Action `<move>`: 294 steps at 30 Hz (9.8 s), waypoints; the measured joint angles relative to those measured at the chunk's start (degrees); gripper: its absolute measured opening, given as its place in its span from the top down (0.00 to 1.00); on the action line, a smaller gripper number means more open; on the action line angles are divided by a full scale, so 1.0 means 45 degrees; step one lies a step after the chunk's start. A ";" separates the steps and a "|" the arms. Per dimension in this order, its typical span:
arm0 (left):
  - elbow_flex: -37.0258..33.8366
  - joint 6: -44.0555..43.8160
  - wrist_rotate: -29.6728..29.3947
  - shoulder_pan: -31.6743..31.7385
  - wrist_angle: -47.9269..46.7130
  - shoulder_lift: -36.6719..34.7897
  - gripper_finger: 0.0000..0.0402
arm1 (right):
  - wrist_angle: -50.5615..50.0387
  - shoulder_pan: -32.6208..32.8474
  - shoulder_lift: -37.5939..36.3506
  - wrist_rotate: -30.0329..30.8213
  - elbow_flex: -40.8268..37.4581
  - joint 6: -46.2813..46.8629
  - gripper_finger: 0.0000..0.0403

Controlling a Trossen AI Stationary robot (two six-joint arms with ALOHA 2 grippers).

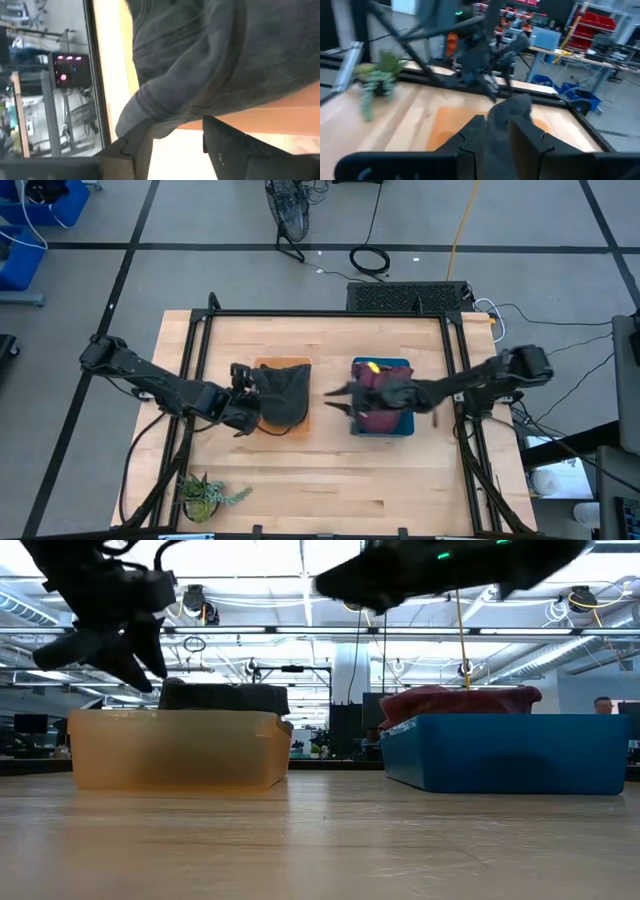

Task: Pick & Place hat
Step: Put the black cap into the orange bin, then return to Home Position

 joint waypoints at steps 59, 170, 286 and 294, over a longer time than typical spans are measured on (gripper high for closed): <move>-0.1651 0.1464 0.1862 0.2773 0.5982 -0.0878 0.95 | -0.0968 -0.3105 0.6099 -0.2231 0.4139 0.2645 0.82; -0.3334 0.0661 0.3097 0.3703 0.7947 -0.3184 0.84 | -0.0547 -0.2888 0.4043 -0.2215 0.2414 0.1560 0.85; -0.6063 -0.2043 0.5280 0.3156 0.6411 -1.4735 0.88 | 0.0658 -0.2111 -1.2865 0.0724 -0.9719 0.3093 0.85; -0.6163 -0.2449 0.5197 0.3156 0.6158 -1.5997 0.88 | -0.0076 -0.2111 -1.2855 0.0714 -0.9733 0.3329 0.85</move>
